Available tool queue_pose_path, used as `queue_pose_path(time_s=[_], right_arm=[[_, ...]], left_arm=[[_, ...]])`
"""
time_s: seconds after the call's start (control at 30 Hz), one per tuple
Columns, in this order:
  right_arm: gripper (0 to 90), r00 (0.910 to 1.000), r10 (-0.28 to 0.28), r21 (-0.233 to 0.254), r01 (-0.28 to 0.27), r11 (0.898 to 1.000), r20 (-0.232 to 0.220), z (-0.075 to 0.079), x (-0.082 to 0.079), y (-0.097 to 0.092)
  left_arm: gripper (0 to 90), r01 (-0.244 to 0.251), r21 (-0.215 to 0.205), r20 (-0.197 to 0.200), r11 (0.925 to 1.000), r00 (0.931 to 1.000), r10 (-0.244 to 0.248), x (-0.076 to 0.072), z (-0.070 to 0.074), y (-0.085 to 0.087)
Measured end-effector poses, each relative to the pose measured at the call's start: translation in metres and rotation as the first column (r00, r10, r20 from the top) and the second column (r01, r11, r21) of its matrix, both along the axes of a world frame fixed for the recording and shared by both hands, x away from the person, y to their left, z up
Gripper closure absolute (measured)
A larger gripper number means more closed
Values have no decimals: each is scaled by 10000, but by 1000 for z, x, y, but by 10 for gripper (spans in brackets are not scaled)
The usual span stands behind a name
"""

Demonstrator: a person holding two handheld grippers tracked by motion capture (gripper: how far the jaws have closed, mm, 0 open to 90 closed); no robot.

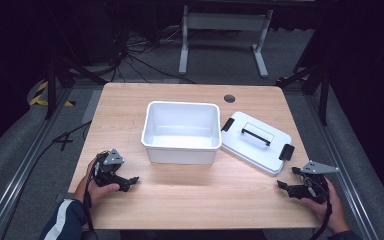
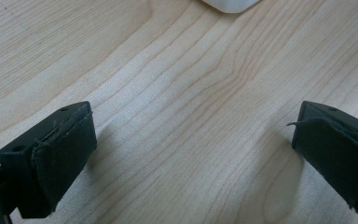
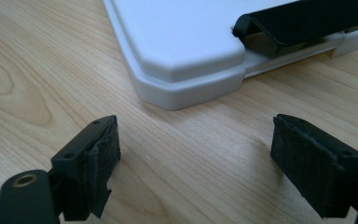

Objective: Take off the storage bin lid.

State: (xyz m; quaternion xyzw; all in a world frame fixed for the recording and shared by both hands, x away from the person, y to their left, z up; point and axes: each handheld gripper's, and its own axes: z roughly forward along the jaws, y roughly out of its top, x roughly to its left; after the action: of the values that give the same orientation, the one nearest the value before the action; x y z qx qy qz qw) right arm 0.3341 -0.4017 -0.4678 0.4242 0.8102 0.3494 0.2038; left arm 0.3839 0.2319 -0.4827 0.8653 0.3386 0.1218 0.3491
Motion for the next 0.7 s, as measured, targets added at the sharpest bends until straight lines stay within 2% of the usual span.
queue_pose_path(time_s=[0.7], right_arm=[[153, 10000, -18, -17, 18, 10000, 2, 0, 0, 0]], left_arm=[[2, -139, 35, 90, 9999, 9999, 139, 1, 0, -1]])
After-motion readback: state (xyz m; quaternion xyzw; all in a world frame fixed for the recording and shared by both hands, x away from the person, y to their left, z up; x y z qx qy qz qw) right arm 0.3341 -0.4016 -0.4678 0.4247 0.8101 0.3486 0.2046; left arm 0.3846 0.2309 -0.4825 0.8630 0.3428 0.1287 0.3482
